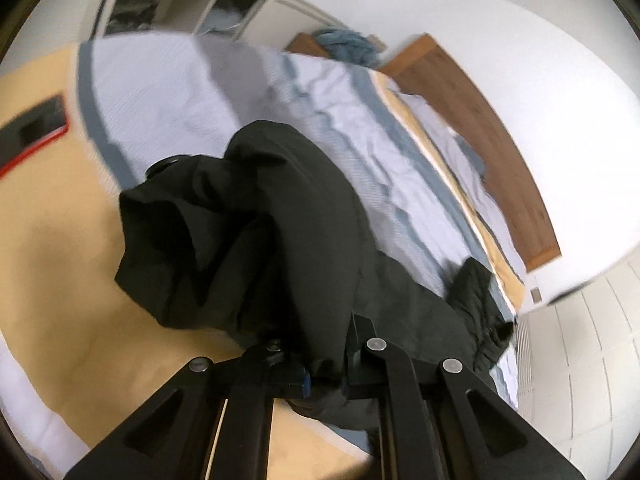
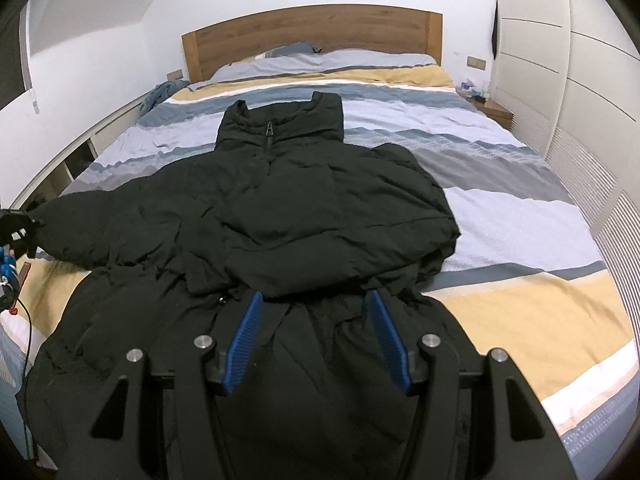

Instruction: Fold large clothes

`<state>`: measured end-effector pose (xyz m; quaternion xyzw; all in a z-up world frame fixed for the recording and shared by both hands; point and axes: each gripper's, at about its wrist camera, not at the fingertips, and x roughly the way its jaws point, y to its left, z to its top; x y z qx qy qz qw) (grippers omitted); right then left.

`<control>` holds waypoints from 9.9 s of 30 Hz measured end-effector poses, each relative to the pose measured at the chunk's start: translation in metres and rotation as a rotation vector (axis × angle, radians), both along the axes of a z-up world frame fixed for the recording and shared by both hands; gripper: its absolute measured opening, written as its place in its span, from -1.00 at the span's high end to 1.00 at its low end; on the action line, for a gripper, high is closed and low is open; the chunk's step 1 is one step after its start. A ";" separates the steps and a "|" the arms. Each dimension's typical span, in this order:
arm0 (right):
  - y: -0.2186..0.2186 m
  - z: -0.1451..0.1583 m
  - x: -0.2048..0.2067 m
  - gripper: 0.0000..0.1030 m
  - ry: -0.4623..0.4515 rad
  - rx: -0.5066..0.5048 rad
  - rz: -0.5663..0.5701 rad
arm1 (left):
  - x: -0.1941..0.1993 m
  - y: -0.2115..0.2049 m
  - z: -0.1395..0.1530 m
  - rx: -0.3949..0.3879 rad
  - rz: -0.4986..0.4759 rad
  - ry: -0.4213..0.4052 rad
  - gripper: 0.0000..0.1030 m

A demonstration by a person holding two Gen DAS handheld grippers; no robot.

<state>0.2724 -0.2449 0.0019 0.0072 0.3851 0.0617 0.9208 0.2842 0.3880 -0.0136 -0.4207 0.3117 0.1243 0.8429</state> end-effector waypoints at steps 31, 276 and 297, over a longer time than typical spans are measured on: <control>-0.094 0.020 -0.060 -0.07 -0.058 0.107 -0.136 | 0.062 -0.300 0.042 0.292 -0.553 0.021 0.83; -0.012 0.017 0.335 0.03 0.086 0.194 0.328 | 0.304 -0.311 0.014 0.318 -0.812 0.091 -0.21; 0.037 -0.126 0.311 0.02 0.411 0.007 0.414 | 0.258 -0.368 -0.090 0.355 -0.971 0.339 -0.21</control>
